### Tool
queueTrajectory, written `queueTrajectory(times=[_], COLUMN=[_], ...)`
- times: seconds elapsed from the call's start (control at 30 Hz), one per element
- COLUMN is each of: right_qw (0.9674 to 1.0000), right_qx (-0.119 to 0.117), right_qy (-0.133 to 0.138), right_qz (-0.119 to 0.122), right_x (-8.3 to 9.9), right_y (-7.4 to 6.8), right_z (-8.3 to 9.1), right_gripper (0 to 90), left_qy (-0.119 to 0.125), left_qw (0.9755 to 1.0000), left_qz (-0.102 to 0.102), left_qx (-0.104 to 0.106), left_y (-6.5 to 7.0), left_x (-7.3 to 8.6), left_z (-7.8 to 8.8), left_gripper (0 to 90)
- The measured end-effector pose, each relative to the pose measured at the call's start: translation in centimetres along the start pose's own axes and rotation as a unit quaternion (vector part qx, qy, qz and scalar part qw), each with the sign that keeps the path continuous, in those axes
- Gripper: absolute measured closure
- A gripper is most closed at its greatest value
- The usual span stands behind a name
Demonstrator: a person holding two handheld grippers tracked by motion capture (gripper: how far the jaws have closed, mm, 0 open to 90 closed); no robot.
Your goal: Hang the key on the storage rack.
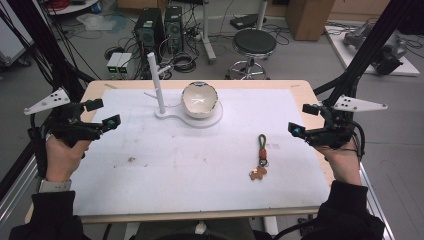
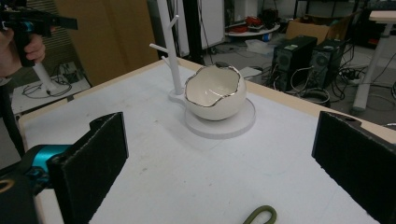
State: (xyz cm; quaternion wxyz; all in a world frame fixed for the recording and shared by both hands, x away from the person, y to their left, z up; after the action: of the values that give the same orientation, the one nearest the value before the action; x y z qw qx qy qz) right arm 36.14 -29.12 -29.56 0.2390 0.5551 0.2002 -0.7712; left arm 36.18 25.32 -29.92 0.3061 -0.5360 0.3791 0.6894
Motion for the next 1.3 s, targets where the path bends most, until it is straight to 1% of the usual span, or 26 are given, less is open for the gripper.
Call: queueTrajectory(times=[0.17,0.23,0.4,0.43,0.47,0.57,0.6,0.63,0.67,0.73,0.8,0.87,0.9,0.97,1.0,1.03,1.07,1.13,1.23,1.27,1.3], right_qw=[1.0000,1.0000,0.9999,0.9998,0.9997,0.9990,0.9990,0.9988,0.9986,0.9982,0.9979,0.9970,0.9970,0.9961,0.9956,0.9956,0.9949,0.9932,0.9907,0.9885,0.9844], right_qx=[0.002,0.005,0.010,0.011,0.011,0.008,0.008,0.007,0.006,0.006,0.009,0.018,0.018,0.030,0.029,0.029,0.031,0.036,0.028,0.026,0.027], right_qy=[-0.005,-0.005,-0.011,-0.016,-0.023,-0.042,-0.042,-0.047,-0.052,-0.059,-0.063,-0.075,-0.075,-0.083,-0.085,-0.085,-0.092,-0.108,-0.132,-0.148,-0.173], right_qz=[0.000,-0.001,0.001,0.000,0.003,0.008,0.008,0.011,0.010,0.012,0.009,0.003,0.003,-0.009,-0.024,-0.024,-0.028,-0.026,-0.021,-0.019,-0.018], right_x=[0.1,0.2,0.4,0.5,0.7,1.1,1.1,1.3,1.4,1.6,1.8,2.3,2.3,2.8,3.3,3.3,3.7,4.5,6.1,6.8,7.4], right_y=[0.0,0.0,0.0,-0.1,-0.4,-0.8,-0.8,-0.9,-1.1,-1.1,-1.1,-0.7,-0.7,-0.5,-0.5,-0.5,-0.5,-0.4,-0.4,-0.4,-0.4], right_z=[-0.2,-0.2,-0.7,-1.0,-1.7,-2.9,-2.9,-3.3,-3.6,-4.3,-4.7,-5.4,-5.4,-5.9,-6.6,-6.6,-6.9,-7.9,-9.2,-9.6,-10.0], right_gripper=[3.0,3.1,3.0,3.1,3.1,3.1,3.1,3.1,3.1,3.1,3.1,3.1,3.1,3.1,3.1,3.1,3.1,3.1,3.3,3.3,3.3], left_qy=[-0.002,-0.004,-0.006,-0.008,-0.008,-0.010,-0.010,-0.007,-0.004,-0.004,-0.006,-0.008,-0.010,-0.016,-0.016,-0.015,-0.016,-0.018,-0.010,-0.009,-0.008], left_qw=[1.0000,1.0000,0.9999,0.9999,0.9999,0.9999,0.9999,0.9999,0.9999,0.9999,0.9999,0.9999,0.9999,0.9998,0.9998,0.9998,0.9998,0.9998,0.9998,0.9998,0.9998], left_qz=[0.005,0.003,0.005,0.005,0.006,0.007,0.008,0.014,0.014,0.009,0.009,0.008,0.009,0.008,0.009,0.011,0.012,0.013,0.014,0.014,0.014], left_qx=[-0.004,-0.005,-0.007,-0.007,-0.008,-0.009,-0.007,-0.001,0.002,-0.004,-0.003,-0.004,-0.005,-0.007,-0.006,-0.004,-0.002,0.002,0.008,0.008,0.009], left_y=[-0.2,-0.2,-0.2,-0.2,-0.2,-0.1,-0.1,0.0,0.0,0.2,0.3,0.4,0.4,0.4,0.4,0.4,0.4,0.3,0.5,0.5,0.4], left_x=[0.2,0.2,0.3,0.4,0.4,0.6,0.6,0.6,0.5,0.5,0.5,0.6,0.7,0.8,0.8,0.9,0.9,1.0,0.8,0.8,0.7], left_z=[0.0,0.0,-0.2,-0.2,-0.3,-0.2,-0.2,-0.1,0.0,0.1,0.2,0.2,0.1,0.0,0.0,-0.1,-0.1,-0.2,-0.2,-0.1,-0.1], left_gripper=[1.7,1.7,1.7,1.7,1.7,1.7,1.7,1.7,1.7,1.7,1.7,1.7,1.7,1.7,1.7,1.7,1.7,1.7,1.7,1.7,1.7])
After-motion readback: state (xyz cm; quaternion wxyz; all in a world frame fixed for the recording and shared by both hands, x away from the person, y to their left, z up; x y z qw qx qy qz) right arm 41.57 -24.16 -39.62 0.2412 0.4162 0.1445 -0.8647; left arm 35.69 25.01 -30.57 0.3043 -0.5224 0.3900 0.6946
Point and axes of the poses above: each handheld gripper's, and its own axes: z roughly backward along the jaws, x roughly out of its underside, y roughly to its right, the point moved 6 cm from there along -z, roughly forward along the jaws, and after that the axes turned 14 degrees about x, right-handed, at the moved point
